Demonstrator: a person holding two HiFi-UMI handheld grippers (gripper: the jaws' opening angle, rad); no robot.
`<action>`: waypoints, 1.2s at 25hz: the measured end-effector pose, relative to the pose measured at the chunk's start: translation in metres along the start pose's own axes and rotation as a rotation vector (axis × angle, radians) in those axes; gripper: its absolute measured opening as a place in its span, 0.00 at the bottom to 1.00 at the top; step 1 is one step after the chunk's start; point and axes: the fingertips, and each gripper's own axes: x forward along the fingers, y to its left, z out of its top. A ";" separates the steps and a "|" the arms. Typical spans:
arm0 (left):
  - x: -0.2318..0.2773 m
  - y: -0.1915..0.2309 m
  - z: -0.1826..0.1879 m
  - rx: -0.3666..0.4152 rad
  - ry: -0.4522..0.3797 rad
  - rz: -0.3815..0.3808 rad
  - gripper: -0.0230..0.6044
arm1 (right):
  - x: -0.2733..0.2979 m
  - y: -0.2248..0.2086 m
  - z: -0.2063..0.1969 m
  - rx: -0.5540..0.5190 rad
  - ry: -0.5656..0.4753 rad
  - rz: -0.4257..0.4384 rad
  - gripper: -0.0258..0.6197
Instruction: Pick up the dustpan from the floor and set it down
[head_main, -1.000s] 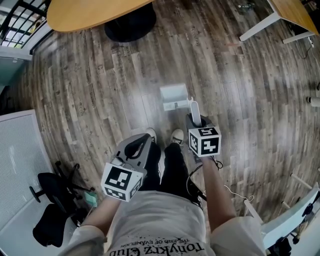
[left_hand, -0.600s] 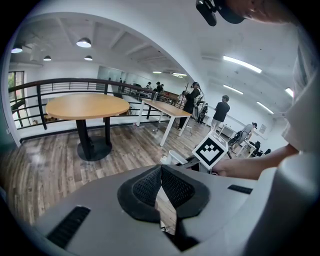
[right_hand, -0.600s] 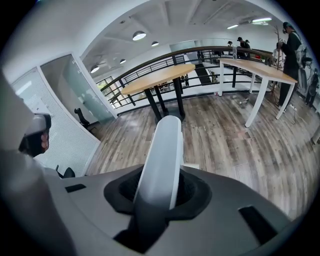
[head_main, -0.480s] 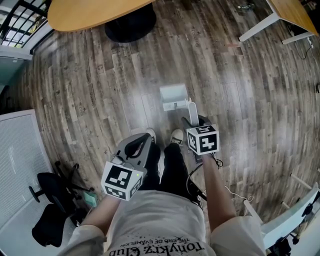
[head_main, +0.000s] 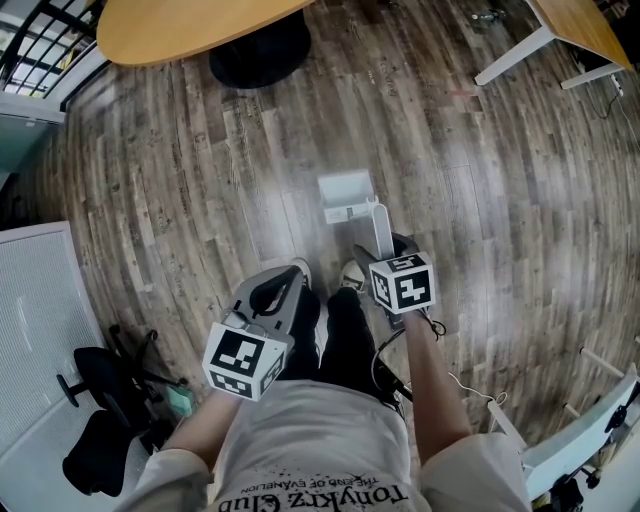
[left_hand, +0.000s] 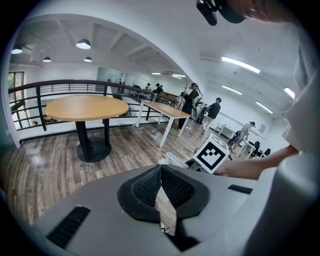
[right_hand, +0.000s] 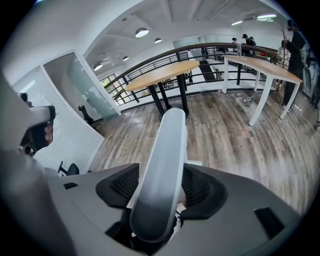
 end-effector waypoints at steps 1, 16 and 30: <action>-0.001 -0.001 0.000 0.002 -0.003 -0.001 0.07 | -0.001 0.000 -0.001 -0.001 -0.003 -0.002 0.44; -0.020 -0.017 0.013 0.047 -0.050 -0.025 0.07 | -0.042 0.011 0.006 0.035 -0.068 -0.041 0.44; -0.046 -0.027 0.040 0.111 -0.099 -0.029 0.07 | -0.115 0.030 0.030 0.020 -0.189 -0.112 0.44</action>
